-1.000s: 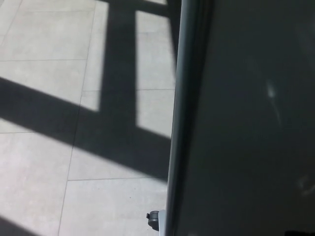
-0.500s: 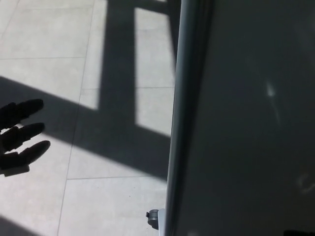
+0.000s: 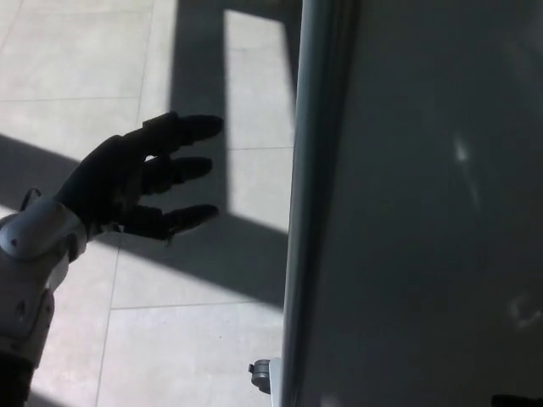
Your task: A white board is being place on the right hand side and parallel to the robot and the robot uses its left hand to grab on the leftside of the whiteboard and drag the whiteboard from the right hand side to the left hand side
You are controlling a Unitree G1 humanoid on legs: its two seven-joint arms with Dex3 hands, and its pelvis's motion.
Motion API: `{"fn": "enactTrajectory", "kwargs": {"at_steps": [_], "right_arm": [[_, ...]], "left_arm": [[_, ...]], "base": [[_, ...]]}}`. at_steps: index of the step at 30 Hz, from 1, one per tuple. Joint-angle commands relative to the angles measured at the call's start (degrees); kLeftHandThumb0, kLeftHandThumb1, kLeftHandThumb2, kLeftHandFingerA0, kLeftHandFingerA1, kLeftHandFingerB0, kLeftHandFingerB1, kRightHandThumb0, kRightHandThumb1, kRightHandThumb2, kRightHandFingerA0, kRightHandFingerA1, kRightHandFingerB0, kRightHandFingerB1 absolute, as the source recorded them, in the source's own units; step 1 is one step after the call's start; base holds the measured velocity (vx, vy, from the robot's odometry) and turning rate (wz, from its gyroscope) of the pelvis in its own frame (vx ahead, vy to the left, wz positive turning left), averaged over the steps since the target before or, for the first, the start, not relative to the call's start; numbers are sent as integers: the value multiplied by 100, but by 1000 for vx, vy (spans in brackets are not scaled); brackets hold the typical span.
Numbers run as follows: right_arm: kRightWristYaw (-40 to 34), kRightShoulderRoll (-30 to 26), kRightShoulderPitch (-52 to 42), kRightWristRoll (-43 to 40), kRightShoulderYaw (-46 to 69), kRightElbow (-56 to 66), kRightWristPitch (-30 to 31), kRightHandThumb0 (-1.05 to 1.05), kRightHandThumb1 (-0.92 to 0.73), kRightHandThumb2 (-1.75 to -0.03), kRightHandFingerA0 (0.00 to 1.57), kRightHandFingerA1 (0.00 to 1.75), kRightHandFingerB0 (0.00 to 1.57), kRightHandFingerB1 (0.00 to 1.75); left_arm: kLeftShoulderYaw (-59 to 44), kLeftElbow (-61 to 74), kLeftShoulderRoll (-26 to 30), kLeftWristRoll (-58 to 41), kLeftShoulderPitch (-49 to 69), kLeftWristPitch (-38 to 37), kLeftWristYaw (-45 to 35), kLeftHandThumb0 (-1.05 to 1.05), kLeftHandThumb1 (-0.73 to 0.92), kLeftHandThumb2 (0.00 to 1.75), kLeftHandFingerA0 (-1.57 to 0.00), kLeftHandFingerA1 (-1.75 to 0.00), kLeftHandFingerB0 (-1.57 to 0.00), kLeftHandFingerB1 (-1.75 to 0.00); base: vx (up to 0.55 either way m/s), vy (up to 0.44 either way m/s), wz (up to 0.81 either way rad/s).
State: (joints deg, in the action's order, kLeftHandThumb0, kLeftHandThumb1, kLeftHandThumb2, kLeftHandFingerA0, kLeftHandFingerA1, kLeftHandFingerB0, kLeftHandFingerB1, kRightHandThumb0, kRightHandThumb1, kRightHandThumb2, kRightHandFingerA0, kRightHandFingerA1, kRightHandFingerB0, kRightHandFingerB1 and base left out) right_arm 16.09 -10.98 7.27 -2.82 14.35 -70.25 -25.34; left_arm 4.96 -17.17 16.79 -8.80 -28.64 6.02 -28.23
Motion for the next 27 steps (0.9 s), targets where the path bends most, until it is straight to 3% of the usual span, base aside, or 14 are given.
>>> {"fn": "enactTrajectory", "kwargs": {"at_steps": [1, 2, 3, 16, 17, 18, 19, 27], "right_arm": [[151, -90, 23, -90, 13, 7, -146, -49, -61, -61, 92, 69, 62, 45], [154, -90, 24, -90, 14, 5, -148, -49, -61, -61, 92, 69, 62, 45], [155, -105, 37, -79, 4, 12, -129, -48, -61, -60, 92, 68, 62, 44], [185, -121, 92, -86, -37, 27, -132, -48, -60, -61, 94, 68, 64, 45], [173, -123, 104, -85, -35, 15, -139, -48, -61, -61, 92, 66, 65, 45], [153, -127, 122, -82, -31, -2, -151, -48, -61, -61, 92, 66, 65, 45], [147, -140, 129, -56, -51, -10, -141, -48, -62, -60, 91, 65, 64, 44], [152, -139, 140, -73, -49, 4, -73, -48, -62, -60, 91, 66, 64, 44]], "left_arm": [[225, -230, -112, 375, -354, 112, 99, -55, 39, 66, -25, -41, -8, -32], [226, -243, -115, 380, -360, 106, 99, -55, 39, 66, -25, -41, -8, -32], [253, -337, -165, 325, -428, 104, -16, -29, 28, 85, -1, -47, 0, -48], [363, -736, -599, 342, -824, 51, -130, -29, 28, 85, -2, -49, 0, -48], [374, -723, -650, 317, -868, 118, -144, -54, 39, 66, -13, -41, -6, -24], [394, -691, -723, 276, -930, 224, -163, -54, 39, 66, -13, -41, -6, -24], [419, -624, -742, 293, -935, 290, -138, -30, 27, 84, -1, -48, 0, -48], [468, -677, -953, 337, -972, 260, -120, -28, 28, 84, -2, -47, 0, -48]], "base": [[0, 0, 0], [0, 0, 0], [0, 0, 0], [0, 0, 0], [0, 0, 0], [0, 0, 0], [0, 0, 0], [0, 0, 0]]}}
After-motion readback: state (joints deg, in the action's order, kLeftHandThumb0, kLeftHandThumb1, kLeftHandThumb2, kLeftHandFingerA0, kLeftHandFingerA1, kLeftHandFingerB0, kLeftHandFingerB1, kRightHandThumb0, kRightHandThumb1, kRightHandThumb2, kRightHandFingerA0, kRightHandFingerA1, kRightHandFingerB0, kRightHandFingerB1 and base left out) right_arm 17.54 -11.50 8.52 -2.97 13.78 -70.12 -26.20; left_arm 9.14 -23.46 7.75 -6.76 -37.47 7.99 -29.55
